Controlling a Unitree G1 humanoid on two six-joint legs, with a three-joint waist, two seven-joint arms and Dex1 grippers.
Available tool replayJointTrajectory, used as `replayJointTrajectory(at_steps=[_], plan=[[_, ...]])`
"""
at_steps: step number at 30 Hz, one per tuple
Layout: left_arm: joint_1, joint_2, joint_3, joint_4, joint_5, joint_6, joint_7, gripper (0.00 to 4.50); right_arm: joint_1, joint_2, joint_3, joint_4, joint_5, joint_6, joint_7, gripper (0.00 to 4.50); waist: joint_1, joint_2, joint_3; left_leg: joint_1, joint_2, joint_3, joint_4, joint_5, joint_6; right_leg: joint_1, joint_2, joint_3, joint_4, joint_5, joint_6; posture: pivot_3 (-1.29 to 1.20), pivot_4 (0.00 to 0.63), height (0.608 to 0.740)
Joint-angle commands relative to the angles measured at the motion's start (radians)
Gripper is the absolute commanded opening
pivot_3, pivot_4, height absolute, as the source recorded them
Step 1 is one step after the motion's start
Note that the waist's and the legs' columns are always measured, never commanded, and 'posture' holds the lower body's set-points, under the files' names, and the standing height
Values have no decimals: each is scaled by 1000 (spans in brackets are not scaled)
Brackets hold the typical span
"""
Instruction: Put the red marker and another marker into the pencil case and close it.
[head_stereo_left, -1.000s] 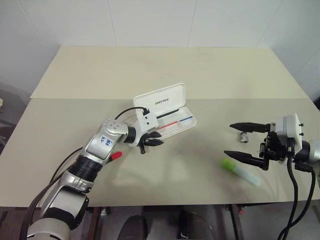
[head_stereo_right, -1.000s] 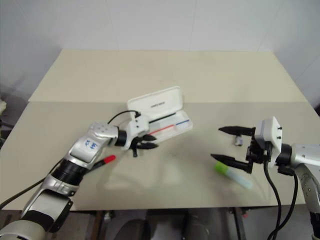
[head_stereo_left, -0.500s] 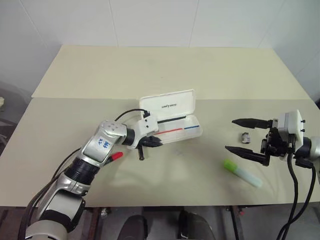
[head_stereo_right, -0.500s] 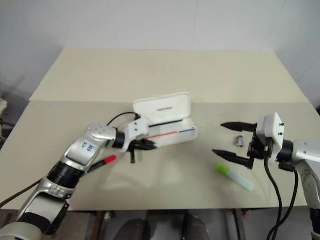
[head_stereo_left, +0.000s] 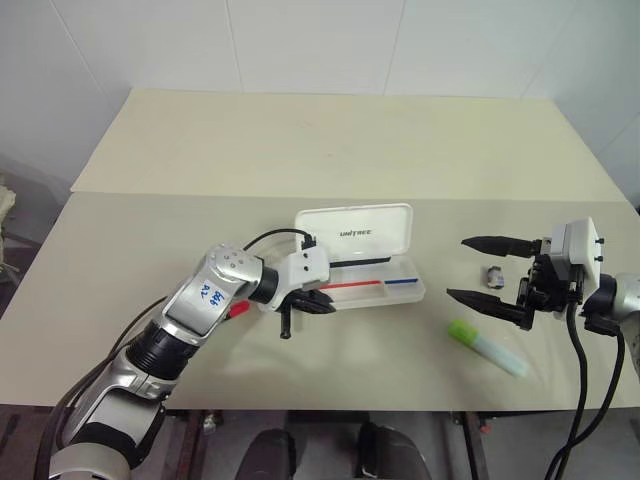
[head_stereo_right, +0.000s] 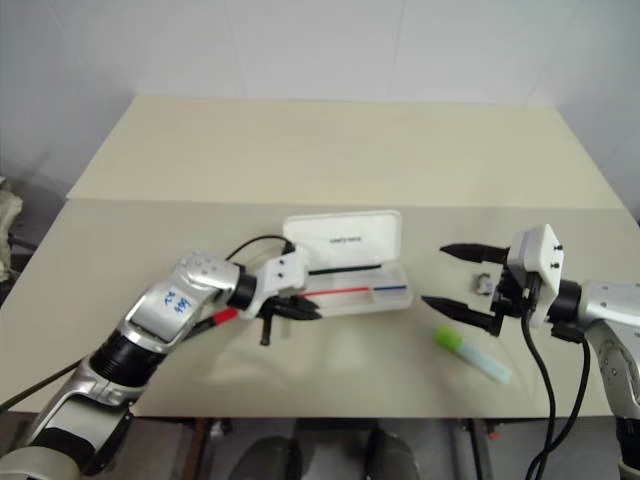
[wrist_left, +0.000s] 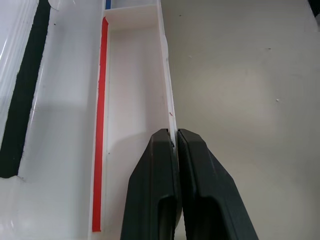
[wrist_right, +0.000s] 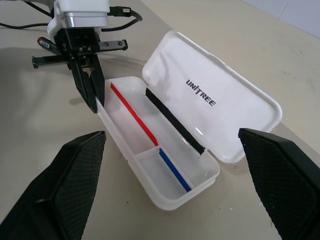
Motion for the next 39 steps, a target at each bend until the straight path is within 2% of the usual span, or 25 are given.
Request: replayJointTrajectory(at_steps=[1,13,16,20,24,31,39], plan=[[15,-4,-33,-51,-22,-12,-24,34,10,3,-15,-39,21,5,-3,4500,0,0,0,0,0,0,0,0,0,0,0,0,0,0,0,0,150,740],[48,12,-48,-70,-18,-4,-33,34,15,16,-7,-51,22,12,-13,4500,-1,0,0,0,0,0,0,0,0,0,0,0,0,0,0,0,150,740],[54,4,-46,-80,-20,33,-15,842,3,20,2,-45,19,11,-11,4500,-3,0,0,0,0,0,0,0,0,0,0,0,0,0,0,0,150,740],[55,-4,-37,-84,-26,45,2,2228,-11,23,14,-33,13,7,-8,4500,-2,0,0,0,0,0,0,0,0,0,0,0,0,0,0,0,150,740],[42,-39,35,-121,-145,155,-11,3598,-37,32,38,-17,7,2,-2,4500,-2,0,0,0,0,0,1,0,0,0,0,0,0,0,0,0,150,740],[41,6,60,-122,-198,135,-28,3598,-75,47,79,12,-3,-5,14,4500,-4,0,0,0,0,0,1,0,0,0,0,0,0,0,0,0,150,740],[152,53,199,-158,-262,69,4,3598,-139,57,120,69,-15,-8,47,4500,-9,0,0,0,1,0,0,0,0,0,0,0,0,0,0,0,150,740]])
